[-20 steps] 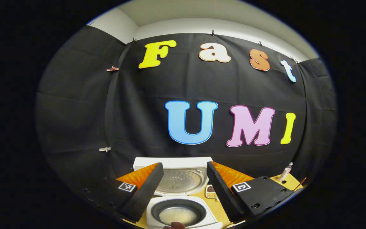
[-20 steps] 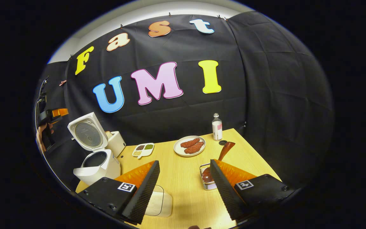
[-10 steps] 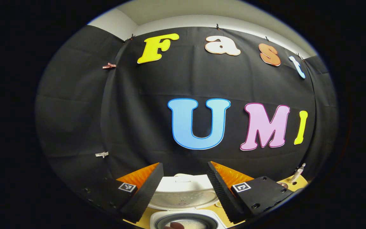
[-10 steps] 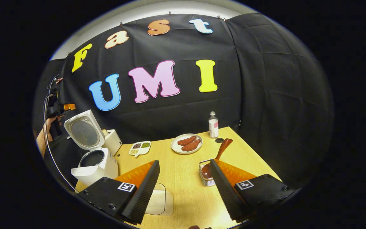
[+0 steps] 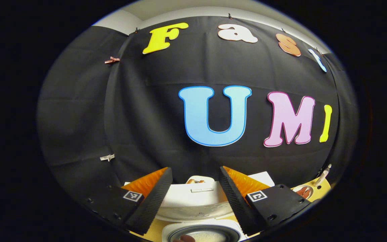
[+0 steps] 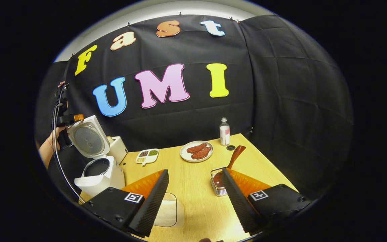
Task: Close the left gripper, press the button to open the rice cooker; take a wooden spoon from the chopstick holder with the right hand, scoop a spoonful of rice and pour it into the rice cooker, then put the wooden spoon back into the chopstick holder.
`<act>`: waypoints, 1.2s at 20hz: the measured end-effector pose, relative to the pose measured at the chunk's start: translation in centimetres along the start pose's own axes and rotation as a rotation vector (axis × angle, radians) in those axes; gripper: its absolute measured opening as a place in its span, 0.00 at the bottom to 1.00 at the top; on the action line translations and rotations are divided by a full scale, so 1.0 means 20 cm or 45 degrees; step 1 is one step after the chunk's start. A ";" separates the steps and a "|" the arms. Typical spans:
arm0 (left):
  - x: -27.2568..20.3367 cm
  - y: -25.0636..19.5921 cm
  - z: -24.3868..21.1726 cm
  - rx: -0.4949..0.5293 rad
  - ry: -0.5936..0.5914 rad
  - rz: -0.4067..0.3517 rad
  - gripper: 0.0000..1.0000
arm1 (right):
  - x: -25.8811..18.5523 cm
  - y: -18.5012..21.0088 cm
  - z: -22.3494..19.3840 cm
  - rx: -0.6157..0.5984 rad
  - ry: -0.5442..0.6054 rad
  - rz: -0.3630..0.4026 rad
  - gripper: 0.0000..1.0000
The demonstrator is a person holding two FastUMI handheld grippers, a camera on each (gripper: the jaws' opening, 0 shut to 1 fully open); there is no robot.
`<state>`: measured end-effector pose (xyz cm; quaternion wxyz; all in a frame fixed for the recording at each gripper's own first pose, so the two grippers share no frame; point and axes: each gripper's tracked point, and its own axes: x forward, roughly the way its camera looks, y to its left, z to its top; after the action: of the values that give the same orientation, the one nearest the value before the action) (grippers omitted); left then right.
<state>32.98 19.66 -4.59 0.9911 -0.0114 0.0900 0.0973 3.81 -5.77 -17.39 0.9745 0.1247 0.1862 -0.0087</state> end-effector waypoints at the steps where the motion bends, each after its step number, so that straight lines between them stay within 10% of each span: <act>1: -0.02 -0.01 0.00 0.003 0.001 0.005 0.99 | 0.00 -0.01 0.00 0.009 0.000 0.004 0.99; 24: -0.81 -0.21 -0.88 -0.032 0.372 0.095 0.99 | -0.16 -0.28 0.07 -0.049 -0.010 0.179 0.99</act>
<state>15.10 11.84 -18.88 0.9629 -0.0346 0.2326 0.1326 1.05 -11.56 -16.32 0.9757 0.1186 0.1733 0.0628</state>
